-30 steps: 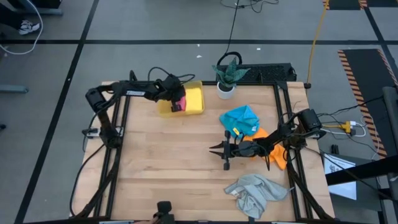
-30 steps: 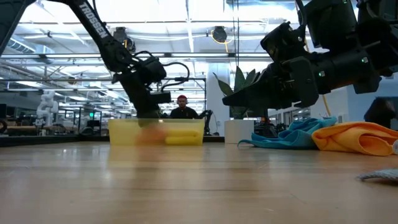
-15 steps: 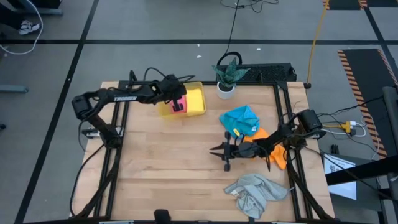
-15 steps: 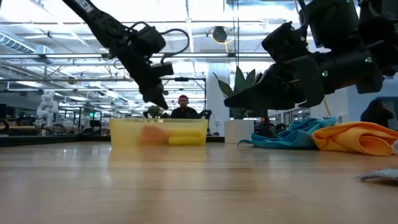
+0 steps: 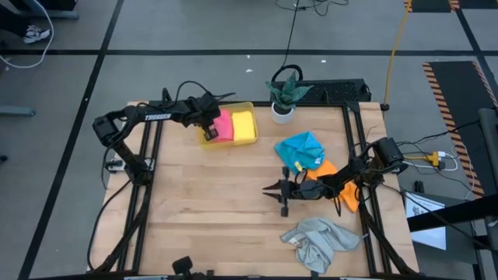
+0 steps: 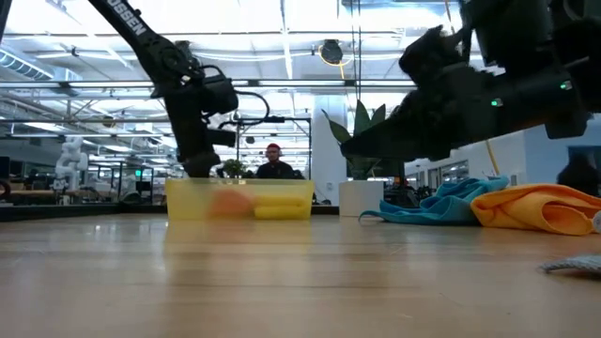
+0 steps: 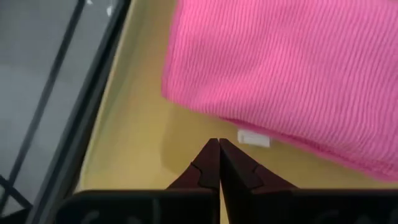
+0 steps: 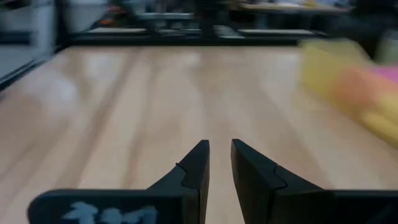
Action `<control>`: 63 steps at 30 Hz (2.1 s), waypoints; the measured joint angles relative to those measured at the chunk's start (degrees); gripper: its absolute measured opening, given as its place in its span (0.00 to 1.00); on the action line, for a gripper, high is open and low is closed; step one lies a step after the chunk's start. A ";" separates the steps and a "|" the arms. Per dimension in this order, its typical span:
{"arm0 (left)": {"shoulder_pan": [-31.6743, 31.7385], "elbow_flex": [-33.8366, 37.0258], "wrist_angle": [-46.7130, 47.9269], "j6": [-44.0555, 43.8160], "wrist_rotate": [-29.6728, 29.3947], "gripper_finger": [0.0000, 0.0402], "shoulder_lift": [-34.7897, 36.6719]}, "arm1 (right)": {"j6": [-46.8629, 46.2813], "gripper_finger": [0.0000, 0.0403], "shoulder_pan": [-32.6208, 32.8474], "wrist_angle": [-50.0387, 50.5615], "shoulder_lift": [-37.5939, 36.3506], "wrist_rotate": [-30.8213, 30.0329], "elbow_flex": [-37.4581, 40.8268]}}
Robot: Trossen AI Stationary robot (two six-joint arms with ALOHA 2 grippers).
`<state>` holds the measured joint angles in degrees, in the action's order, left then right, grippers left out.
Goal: Fold microfiber towels
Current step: Put the pink microfiber cloth into the yellow bin
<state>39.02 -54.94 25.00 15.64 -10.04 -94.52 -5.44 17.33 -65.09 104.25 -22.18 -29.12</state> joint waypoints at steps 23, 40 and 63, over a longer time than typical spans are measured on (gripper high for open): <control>2.04 0.00 -5.27 0.54 -0.80 0.02 -3.37 | -11.37 0.00 -25.72 40.04 -3.13 -0.51 -15.41; 2.57 0.02 7.16 -3.30 2.68 0.01 -1.15 | -8.90 0.00 -30.06 40.06 -3.07 3.25 -15.39; -2.10 -2.67 4.51 -8.62 11.29 0.01 1.98 | -8.82 0.00 -32.65 39.38 -3.07 7.46 -15.39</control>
<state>36.93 -57.61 29.50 7.01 1.25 -92.54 -14.26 -15.33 -25.72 101.19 -14.72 -44.51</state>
